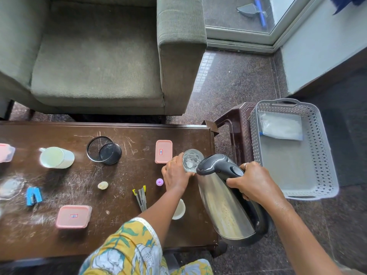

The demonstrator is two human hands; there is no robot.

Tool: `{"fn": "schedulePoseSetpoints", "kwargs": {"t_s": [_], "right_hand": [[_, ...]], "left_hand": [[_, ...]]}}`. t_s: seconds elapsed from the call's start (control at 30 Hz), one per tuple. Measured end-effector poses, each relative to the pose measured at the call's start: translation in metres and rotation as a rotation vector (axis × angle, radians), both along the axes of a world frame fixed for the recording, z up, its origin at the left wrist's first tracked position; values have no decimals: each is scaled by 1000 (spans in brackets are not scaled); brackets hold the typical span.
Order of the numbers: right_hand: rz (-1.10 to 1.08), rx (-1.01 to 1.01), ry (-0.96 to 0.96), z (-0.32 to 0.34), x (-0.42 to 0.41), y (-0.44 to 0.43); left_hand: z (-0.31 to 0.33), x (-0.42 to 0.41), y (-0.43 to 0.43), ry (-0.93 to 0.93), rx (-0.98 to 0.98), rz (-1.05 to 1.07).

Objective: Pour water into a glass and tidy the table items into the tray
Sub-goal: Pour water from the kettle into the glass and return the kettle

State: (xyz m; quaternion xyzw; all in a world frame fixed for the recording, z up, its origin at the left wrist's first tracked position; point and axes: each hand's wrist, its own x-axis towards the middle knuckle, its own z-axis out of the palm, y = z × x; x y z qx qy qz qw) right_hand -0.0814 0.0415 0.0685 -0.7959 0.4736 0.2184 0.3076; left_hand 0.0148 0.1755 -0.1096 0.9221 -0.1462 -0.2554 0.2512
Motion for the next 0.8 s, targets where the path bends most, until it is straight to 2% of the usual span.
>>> {"fn": "schedulePoseSetpoints", "kwargs": {"t_s": [0.8], "right_hand": [[15, 10, 7, 4, 5, 5]], "left_hand": [[4, -4, 5, -59, -14, 24]]}}
